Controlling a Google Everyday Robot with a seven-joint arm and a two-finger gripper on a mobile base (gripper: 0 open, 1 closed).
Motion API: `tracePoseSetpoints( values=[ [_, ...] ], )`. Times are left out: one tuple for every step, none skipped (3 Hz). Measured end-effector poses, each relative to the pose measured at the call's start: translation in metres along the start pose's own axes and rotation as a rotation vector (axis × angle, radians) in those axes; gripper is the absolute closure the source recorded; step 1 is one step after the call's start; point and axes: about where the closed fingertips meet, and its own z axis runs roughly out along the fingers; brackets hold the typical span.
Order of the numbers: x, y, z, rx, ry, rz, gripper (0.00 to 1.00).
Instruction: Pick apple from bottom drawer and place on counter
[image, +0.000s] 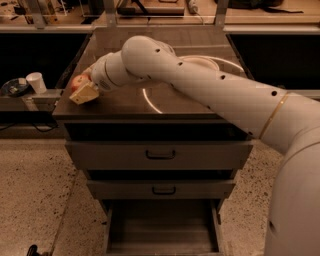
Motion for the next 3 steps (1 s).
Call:
tracePoseSetpoints(
  values=[
    [-0.0006,-0.0017,0.0012,0.001,0.002,0.003,0.45],
    [-0.0006,-0.0017,0.0012,0.001,0.002,0.003,0.22],
    [-0.0006,-0.0016,0.0012,0.001,0.002,0.003,0.00]
  ],
)
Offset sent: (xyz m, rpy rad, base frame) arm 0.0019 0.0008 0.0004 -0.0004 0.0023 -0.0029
